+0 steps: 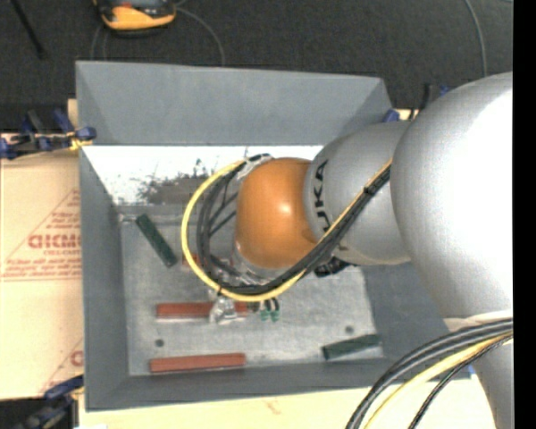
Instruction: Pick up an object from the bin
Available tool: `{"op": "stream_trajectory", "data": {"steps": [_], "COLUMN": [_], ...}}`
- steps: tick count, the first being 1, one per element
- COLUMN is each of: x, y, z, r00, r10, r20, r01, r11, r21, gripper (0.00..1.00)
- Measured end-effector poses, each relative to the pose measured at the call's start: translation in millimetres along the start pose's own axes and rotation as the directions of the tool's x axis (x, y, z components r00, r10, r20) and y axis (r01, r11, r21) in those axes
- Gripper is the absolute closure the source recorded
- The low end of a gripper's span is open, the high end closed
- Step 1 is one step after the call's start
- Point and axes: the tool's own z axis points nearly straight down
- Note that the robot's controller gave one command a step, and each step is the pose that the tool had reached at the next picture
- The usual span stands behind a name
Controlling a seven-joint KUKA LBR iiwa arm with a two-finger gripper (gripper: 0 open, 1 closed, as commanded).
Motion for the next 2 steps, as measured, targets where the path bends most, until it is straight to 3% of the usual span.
{"op": "stream_trajectory", "data": {"steps": [1, 2], "x": [0.0, 8.2], "y": [0.0, 6.4], "z": [0.0, 0.3], "r00": [1.0, 1.0], "r10": [0.0, -0.018], "r20": [0.0, 0.023], "r01": [0.0, 0.018], "r11": [1.0, 1.0], "r21": [0.0, 0.003], "gripper": [1.0, 1.0]}}
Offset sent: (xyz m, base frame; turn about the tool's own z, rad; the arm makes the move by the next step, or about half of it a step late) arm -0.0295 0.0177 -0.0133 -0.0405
